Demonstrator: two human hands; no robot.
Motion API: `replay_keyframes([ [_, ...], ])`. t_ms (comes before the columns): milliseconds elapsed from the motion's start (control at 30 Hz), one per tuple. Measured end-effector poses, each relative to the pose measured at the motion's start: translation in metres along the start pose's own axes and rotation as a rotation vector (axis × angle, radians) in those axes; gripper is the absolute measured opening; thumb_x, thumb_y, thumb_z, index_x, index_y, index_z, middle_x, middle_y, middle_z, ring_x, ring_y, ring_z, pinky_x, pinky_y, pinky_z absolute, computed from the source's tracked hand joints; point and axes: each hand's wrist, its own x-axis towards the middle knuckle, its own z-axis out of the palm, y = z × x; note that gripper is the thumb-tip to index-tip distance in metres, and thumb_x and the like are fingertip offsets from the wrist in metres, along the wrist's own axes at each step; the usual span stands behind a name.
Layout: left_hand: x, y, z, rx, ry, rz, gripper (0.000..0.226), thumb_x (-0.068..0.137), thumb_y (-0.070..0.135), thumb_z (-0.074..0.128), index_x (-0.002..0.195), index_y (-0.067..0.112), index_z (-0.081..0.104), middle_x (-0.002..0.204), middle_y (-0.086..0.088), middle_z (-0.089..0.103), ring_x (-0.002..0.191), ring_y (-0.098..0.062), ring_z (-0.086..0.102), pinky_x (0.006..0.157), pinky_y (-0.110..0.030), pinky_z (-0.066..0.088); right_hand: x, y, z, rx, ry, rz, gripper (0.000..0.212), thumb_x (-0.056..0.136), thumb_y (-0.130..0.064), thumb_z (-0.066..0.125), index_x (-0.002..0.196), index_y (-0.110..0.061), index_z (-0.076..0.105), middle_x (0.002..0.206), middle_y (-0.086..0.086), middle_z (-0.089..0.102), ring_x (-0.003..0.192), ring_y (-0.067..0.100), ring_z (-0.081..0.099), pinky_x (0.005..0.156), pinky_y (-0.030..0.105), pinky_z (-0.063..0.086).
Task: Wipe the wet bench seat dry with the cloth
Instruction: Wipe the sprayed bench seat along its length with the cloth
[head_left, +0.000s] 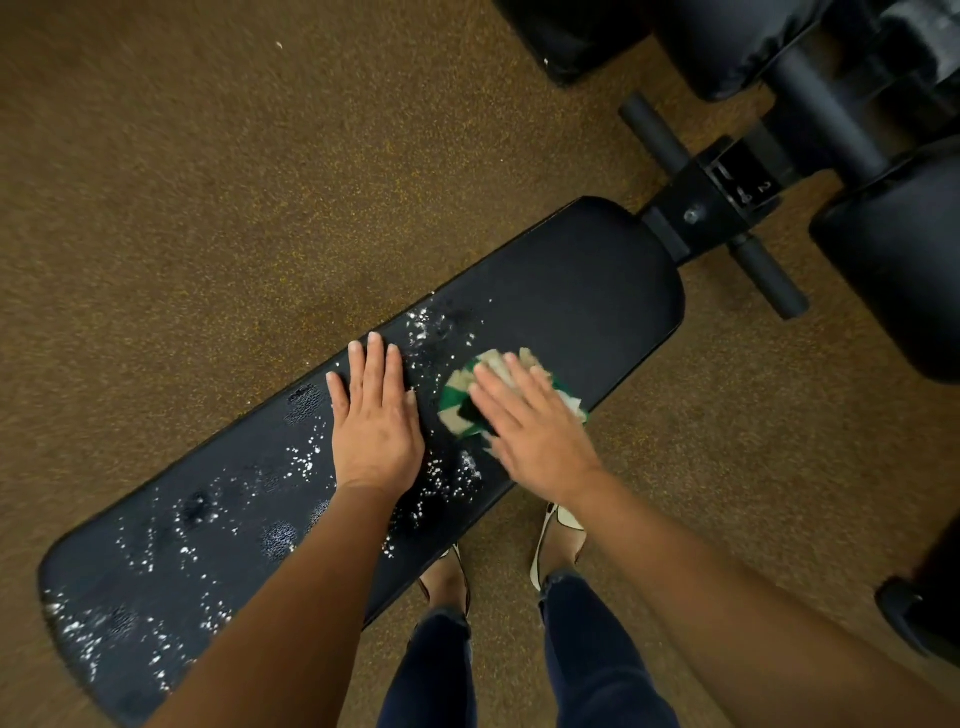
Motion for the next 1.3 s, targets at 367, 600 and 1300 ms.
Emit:
replay_keyframes([
  [367, -0.001, -0.004, 0.0, -0.013, 0.023, -0.051, 0.056, 0.099, 0.029, 0.018, 0.15, 0.006, 0.019, 0.159, -0.009, 0.007, 0.147, -0.022, -0.006, 0.117, -0.039, -0.012, 0.042, 0.001, -0.011, 0.081, 0.05, -0.045, 0.057, 0.095, -0.034, 0.038, 0.147, -0.01, 0.036, 0.156, 0.009, 0.028, 0.146, 0.034, 0.013, 0.118, 0.049, 0.006],
  [600, 0.001, -0.004, 0.0, -0.024, 0.032, -0.092, 0.056, 0.098, 0.028, 0.017, 0.149, 0.005, 0.018, 0.159, -0.01, 0.007, 0.147, -0.025, -0.004, 0.117, -0.04, -0.012, 0.094, -0.02, -0.017, 0.097, 0.129, 0.3, 0.055, 0.097, -0.033, 0.041, 0.145, -0.006, 0.039, 0.154, 0.013, 0.032, 0.144, 0.039, 0.018, 0.118, 0.053, 0.014],
  [1300, 0.001, -0.012, -0.005, 0.006, 0.021, -0.109, 0.058, 0.098, 0.032, 0.015, 0.149, 0.004, 0.019, 0.159, -0.011, 0.007, 0.146, -0.023, -0.008, 0.115, -0.038, -0.017, 0.116, -0.025, -0.024, 0.114, 0.101, 0.291, 0.056, 0.099, -0.035, 0.032, 0.148, -0.007, 0.033, 0.157, 0.009, 0.027, 0.146, 0.037, 0.013, 0.118, 0.05, 0.001],
])
